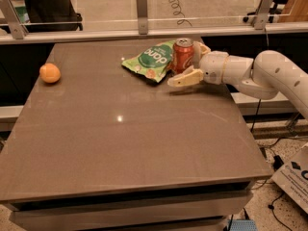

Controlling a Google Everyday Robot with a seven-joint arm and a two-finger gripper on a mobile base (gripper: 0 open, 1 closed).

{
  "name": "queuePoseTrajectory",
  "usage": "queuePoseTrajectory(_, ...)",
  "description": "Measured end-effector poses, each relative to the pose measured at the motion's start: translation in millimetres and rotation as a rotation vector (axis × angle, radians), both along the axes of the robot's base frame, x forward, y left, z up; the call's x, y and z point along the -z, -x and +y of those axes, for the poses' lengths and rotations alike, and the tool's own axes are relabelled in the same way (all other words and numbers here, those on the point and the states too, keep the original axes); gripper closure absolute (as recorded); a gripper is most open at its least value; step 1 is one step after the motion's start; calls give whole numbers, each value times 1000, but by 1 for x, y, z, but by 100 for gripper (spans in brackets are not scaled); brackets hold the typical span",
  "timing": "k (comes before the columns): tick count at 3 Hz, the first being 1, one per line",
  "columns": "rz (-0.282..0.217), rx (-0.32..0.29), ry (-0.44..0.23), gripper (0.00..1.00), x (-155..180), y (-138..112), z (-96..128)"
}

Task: Move coke can near green rice chip bag

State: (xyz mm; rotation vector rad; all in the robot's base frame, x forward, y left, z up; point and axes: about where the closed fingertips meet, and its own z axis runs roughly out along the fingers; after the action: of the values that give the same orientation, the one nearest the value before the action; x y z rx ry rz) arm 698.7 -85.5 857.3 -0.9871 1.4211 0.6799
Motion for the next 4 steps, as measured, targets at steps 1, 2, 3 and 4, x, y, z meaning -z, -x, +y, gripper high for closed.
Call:
queuePoseTrajectory(1,-12,18,11,0,-13,6,-17)
queuePoseTrajectory(2,-36,32,27,0,-34,23,-39)
queuePoseTrajectory(3,-55,73,43,0,-52,49,-72)
queuePoseTrajectory(4,-75,140,28,0,-63,85,-106)
